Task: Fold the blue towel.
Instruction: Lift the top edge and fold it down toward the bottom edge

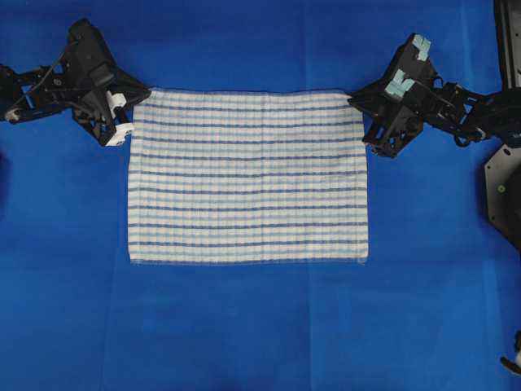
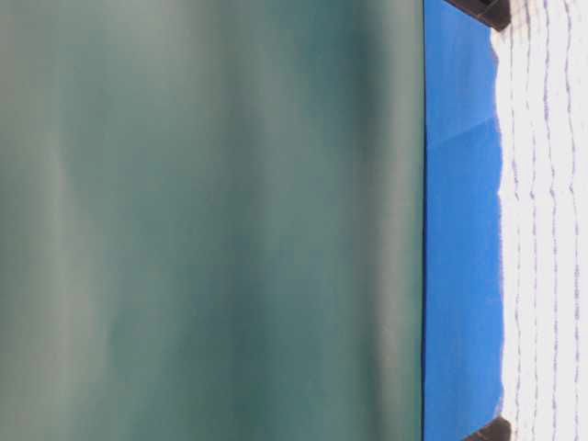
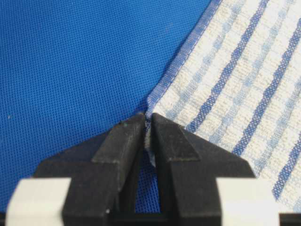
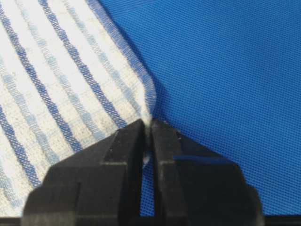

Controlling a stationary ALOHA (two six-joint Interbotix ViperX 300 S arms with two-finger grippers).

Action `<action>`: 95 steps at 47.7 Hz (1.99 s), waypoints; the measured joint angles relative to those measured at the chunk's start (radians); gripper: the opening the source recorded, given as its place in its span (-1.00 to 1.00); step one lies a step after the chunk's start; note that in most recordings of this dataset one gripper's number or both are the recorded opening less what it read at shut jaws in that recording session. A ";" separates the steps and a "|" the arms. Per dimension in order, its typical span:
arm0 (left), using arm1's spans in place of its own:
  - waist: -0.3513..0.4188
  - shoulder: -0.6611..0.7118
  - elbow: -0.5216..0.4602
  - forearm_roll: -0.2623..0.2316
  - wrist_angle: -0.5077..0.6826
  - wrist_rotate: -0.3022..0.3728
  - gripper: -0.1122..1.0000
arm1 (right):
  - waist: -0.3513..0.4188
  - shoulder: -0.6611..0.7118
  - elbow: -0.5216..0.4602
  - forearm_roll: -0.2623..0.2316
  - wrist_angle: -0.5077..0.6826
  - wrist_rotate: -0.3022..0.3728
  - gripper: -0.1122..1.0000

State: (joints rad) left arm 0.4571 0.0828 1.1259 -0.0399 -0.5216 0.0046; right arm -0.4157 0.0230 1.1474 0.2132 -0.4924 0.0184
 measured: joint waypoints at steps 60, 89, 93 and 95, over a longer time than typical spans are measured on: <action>-0.114 -0.268 0.009 0.000 0.101 0.011 -0.72 | 0.048 -0.299 0.020 0.006 0.187 0.000 -0.70; -0.423 -0.580 0.127 0.000 0.176 -0.106 -0.72 | 0.302 -0.626 0.106 0.196 0.324 0.003 -0.70; -0.471 -0.609 0.144 0.000 0.176 -0.129 -0.72 | 0.353 -0.630 0.107 0.224 0.342 0.005 -0.70; -0.494 -0.620 0.149 0.002 0.176 -0.135 -0.72 | 0.376 -0.629 0.109 0.236 0.347 0.005 -0.70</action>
State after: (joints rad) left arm -0.0368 -0.5369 1.2747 -0.0383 -0.3451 -0.1304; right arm -0.0399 -0.6059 1.2563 0.4495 -0.1457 0.0230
